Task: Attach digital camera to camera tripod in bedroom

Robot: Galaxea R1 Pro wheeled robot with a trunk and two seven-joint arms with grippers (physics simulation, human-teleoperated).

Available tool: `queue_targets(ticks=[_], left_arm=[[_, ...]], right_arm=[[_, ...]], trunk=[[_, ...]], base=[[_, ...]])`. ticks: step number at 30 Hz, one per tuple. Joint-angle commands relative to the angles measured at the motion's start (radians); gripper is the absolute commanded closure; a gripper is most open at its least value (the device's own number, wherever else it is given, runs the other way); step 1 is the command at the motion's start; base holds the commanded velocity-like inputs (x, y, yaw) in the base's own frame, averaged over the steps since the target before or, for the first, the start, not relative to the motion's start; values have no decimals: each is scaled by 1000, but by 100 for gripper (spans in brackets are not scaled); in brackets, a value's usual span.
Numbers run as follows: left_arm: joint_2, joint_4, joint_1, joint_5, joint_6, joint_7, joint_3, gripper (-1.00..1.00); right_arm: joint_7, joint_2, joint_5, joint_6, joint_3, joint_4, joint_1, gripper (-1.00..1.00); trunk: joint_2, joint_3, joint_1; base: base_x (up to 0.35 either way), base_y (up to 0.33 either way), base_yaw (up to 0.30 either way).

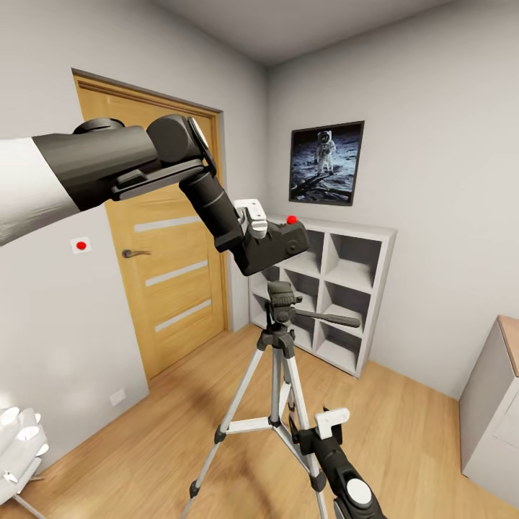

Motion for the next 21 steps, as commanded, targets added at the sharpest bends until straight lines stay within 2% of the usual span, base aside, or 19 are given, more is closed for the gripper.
queue_targets(ticks=[1, 11, 14, 21], left_arm=[[0, -1, -1, 1, 2, -2, -2, 100], [-4, -2, -1, 2, 2, -2, -3, 100], [-13, -2, 0, 2, 2, -2, -3, 100], [-19, -2, 1, 2, 2, -2, -4, 100]], right_arm=[[-1, 1, 6, -2, 0, 4, 0, -100], [-1, 3, 5, -5, 2, 37, 0, -100], [-1, 3, 5, -6, 2, 38, 0, -100], [-1, 4, 5, -6, 2, 38, 0, -100]], trunk=[[-1, 0, 0], [-1, 0, 0], [-1, 0, 0], [-1, 0, 0]], base=[[0, 0, 0], [34, 0, 0], [36, 0, 0], [226, 0, 0]])
